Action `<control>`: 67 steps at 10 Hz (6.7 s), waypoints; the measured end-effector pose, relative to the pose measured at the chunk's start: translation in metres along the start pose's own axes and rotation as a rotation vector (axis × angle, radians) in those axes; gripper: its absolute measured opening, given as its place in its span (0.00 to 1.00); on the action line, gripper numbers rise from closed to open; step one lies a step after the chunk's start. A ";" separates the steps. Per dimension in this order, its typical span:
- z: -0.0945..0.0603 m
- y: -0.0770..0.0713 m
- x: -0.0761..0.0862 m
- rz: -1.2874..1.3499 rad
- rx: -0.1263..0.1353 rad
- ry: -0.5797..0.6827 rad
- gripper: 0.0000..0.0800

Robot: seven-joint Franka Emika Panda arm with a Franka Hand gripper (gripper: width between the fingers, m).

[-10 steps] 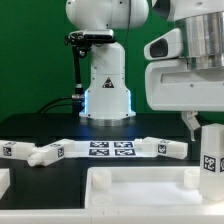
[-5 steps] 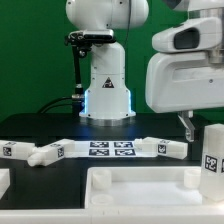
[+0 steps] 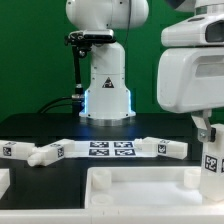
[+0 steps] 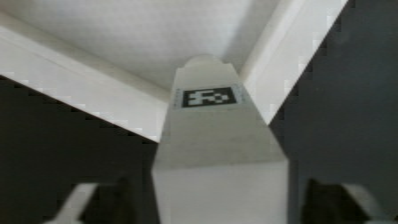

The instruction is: Assemble desk

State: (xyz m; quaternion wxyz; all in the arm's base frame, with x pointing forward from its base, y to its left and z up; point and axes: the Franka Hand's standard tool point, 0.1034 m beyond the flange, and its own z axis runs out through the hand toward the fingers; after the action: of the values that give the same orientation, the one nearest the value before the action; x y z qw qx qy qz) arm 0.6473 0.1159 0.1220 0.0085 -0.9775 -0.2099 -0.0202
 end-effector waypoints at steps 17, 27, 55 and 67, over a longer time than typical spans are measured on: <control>0.013 0.000 -0.007 0.869 0.030 -0.033 0.80; 0.011 0.000 -0.005 0.439 0.023 -0.016 0.36; 0.013 -0.008 -0.013 0.812 -0.006 0.028 0.36; 0.016 -0.009 0.001 2.248 0.159 -0.011 0.36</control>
Offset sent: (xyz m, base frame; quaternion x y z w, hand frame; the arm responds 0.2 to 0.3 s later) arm -0.0058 -0.0013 0.0070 -0.0748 0.0313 0.4204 0.9037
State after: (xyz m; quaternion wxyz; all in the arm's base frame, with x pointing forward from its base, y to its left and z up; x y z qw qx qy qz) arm 0.6446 0.1251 0.1060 0.0834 -0.6083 0.7891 0.0166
